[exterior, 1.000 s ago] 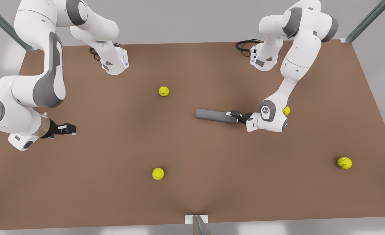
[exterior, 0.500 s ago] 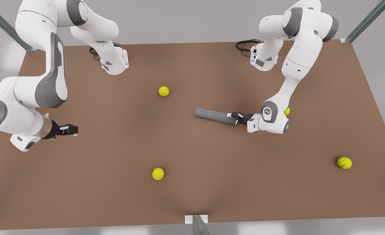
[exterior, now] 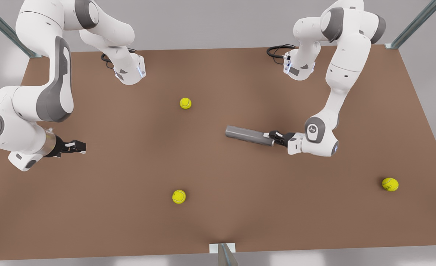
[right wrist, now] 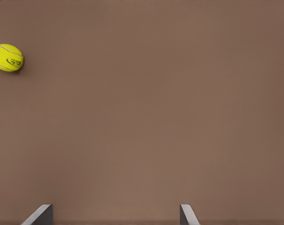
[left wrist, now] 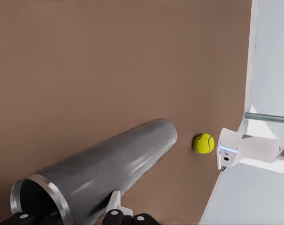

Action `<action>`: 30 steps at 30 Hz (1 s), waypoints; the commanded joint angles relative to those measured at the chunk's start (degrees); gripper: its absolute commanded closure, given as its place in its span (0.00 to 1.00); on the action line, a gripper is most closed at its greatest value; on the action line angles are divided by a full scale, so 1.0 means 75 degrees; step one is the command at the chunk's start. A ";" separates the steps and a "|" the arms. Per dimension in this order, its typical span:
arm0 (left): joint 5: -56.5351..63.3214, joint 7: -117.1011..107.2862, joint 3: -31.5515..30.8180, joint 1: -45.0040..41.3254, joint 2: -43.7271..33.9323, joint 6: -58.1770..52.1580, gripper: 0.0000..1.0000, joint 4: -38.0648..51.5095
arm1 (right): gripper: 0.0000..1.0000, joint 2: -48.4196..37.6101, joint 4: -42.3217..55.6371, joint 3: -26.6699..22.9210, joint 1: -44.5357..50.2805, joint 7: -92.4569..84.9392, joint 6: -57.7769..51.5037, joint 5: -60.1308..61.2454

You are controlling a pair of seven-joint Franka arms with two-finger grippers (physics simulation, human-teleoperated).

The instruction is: Put the tennis tube upright

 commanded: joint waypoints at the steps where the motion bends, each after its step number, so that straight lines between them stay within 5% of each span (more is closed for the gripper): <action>1: 0.0430 -0.0278 0.0064 -0.0002 -0.0023 -0.0742 0.66 0.0196 | 0.00 -0.0009 0.0005 0.0000 -0.0001 -0.0012 -0.0011 0.0006; 9: 0.1380 -0.1391 0.0310 0.0080 -0.0093 -0.2301 0.79 0.1637 | 0.00 -0.0009 0.0017 0.0000 0.0045 -0.0012 -0.0011 0.0006; 30: 0.3782 -0.2551 0.0943 0.0080 -0.0468 -0.2700 0.79 0.4168 | 0.00 -0.0009 0.0017 0.0000 -0.0084 -0.0059 0.0177 -0.0053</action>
